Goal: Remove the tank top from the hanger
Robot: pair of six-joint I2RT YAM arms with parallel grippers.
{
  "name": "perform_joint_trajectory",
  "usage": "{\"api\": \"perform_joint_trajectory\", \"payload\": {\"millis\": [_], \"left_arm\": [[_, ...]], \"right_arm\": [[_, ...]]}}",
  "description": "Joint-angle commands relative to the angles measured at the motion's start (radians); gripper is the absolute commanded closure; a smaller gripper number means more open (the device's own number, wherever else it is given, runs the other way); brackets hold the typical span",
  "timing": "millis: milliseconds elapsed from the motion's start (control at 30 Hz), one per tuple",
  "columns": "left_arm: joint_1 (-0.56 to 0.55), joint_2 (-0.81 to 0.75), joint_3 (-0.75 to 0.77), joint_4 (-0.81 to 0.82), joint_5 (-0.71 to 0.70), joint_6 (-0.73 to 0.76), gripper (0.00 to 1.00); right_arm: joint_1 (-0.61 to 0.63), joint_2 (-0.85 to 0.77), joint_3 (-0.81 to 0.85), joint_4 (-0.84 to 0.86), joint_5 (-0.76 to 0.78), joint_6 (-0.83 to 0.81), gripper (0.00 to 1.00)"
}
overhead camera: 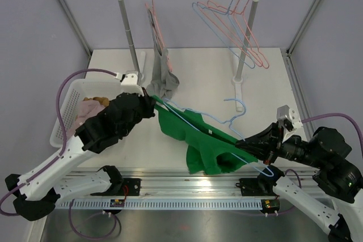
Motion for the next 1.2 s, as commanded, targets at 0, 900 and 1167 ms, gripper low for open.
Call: {"api": "perform_joint_trajectory", "payload": {"millis": [0,900,1167], "left_arm": [[0.026,-0.022,-0.070,0.132,0.206,0.067,1.00],[-0.375,0.150,-0.052,-0.031,-0.066,-0.052,0.29],[-0.375,0.061,0.092,-0.404,-0.218,-0.140,0.01]], "right_arm": [[0.005,-0.047,-0.052,0.207,-0.069,-0.016,1.00],[0.005,0.434,0.160,0.363,0.775,-0.134,1.00],[-0.018,0.750,0.511,0.174,0.806,-0.159,1.00]]}}
